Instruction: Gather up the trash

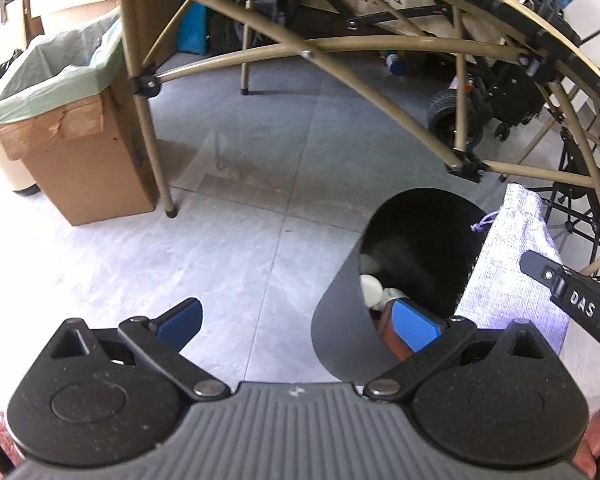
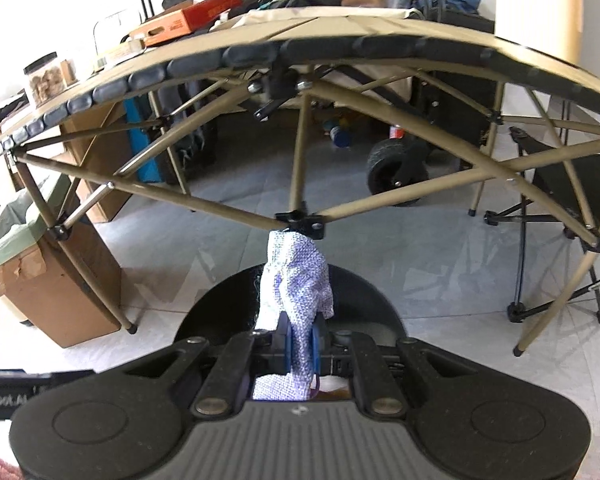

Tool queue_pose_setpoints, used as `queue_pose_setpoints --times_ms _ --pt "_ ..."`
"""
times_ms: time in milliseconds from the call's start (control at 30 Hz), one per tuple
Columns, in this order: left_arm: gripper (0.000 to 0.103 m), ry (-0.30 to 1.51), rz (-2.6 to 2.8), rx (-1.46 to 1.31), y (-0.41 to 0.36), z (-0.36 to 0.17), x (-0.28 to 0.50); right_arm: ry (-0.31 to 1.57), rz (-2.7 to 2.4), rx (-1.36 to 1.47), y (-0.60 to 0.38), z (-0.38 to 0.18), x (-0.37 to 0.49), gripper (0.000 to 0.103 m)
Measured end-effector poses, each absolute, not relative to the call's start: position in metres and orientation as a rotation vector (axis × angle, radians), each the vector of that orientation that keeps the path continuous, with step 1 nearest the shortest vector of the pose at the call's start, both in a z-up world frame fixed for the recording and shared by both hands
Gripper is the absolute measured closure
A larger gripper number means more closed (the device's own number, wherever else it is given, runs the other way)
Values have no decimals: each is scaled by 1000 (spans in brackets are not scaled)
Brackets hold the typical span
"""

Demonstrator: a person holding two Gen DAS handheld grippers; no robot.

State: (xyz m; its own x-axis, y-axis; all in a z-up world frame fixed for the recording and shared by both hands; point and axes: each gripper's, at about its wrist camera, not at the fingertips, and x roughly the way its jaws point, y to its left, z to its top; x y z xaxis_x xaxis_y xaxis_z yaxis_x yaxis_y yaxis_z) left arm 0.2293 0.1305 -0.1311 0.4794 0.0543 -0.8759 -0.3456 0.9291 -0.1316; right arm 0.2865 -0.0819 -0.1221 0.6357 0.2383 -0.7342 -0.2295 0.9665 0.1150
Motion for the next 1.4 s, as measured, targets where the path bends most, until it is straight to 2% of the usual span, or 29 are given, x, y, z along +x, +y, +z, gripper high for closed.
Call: queue_pose_setpoints --times_ms 700,800,833,867,900,933,967,1033,1400 --pt "0 1078 295 -341 151 -142 222 924 235 -34 -54 -153 307 92" --pt "0 1079 294 -340 150 -143 222 936 232 -30 -55 -155 308 81" --pt "0 1079 295 -340 150 -143 222 942 233 -23 -56 -155 309 73" --pt "0 1079 295 -340 150 -143 222 950 232 -19 -56 -156 309 59" --pt "0 1079 295 -340 150 -143 222 953 228 -16 -56 -156 309 50" --pt "0 1079 296 -341 150 -143 222 952 221 -17 -56 -156 309 29" --pt "0 1079 297 -340 150 -143 222 948 212 -19 -57 -156 309 13" --pt "0 1079 296 -340 151 -143 222 934 204 -21 -57 -154 307 9" --pt "0 1078 294 -333 148 -141 223 943 219 -22 -60 -154 305 8"
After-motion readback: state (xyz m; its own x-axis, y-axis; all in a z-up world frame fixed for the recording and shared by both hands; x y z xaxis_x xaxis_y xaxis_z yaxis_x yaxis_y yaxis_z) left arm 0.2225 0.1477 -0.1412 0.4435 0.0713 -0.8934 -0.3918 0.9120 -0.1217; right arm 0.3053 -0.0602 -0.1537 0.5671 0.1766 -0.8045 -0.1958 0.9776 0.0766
